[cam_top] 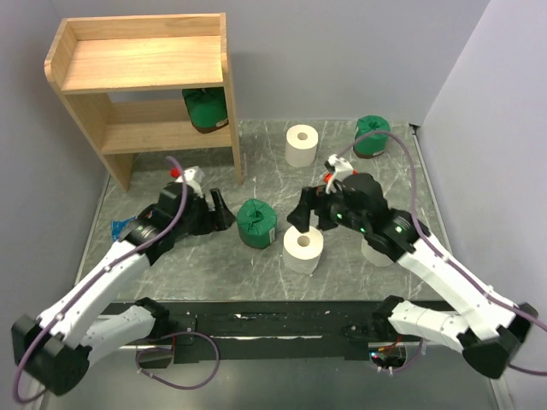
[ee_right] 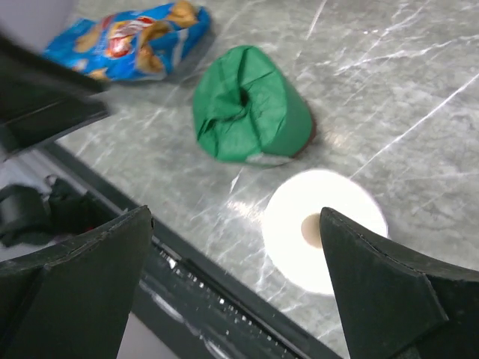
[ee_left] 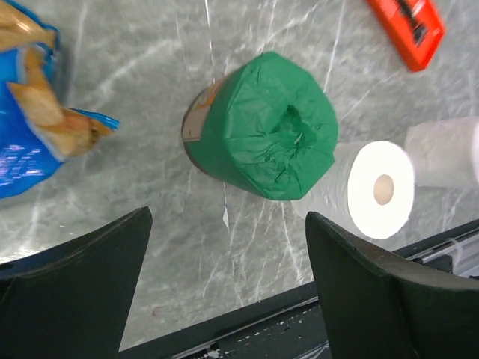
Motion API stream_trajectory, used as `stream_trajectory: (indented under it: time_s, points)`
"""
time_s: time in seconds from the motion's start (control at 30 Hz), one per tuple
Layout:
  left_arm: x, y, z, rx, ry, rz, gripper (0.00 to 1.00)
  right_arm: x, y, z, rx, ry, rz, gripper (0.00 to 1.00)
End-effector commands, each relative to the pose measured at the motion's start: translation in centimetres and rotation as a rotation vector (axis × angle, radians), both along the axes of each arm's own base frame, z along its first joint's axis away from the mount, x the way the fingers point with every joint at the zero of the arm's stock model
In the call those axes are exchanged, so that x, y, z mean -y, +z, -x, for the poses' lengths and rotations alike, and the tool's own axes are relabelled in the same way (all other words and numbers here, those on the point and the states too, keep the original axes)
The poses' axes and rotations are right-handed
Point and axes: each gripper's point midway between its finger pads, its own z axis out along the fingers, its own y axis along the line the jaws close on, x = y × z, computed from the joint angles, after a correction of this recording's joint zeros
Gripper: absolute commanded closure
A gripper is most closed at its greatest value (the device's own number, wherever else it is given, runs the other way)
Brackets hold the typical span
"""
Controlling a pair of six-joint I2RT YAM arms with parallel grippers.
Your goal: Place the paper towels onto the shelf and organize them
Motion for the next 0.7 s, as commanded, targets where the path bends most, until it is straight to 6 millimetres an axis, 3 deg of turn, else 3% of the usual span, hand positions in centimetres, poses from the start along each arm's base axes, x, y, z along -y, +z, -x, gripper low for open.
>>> stream_trajectory:
  time_s: [0.0, 0.03, 0.2, 0.37, 0.67]
  points:
    - [2.0, 1.6, -2.5, 0.029, 0.037, 0.017, 0.12, 0.5, -0.1, 1.8, 0.020, 0.031, -0.053, 0.01]
    - [2.7, 0.8, -2.8, 0.005, 0.030, -0.005, 0.12, 0.7, 0.5, 2.3, 0.036, 0.040, -0.074, 0.00]
    - [3.8, 0.9, -4.7, -0.004, 0.068, -0.034, 0.12, 1.5, 1.0, 3.3, 0.071, 0.055, -0.085, 0.00]
    - [5.3, -1.1, -5.8, -0.061, 0.084, -0.044, 0.17, 2.1, 1.2, 4.0, 0.119, 0.069, -0.100, 0.01]
    - [7.6, -5.1, -5.8, -0.145, 0.096, -0.144, 0.21, 4.2, 1.2, 4.7, 0.189, 0.031, -0.086, 0.00]
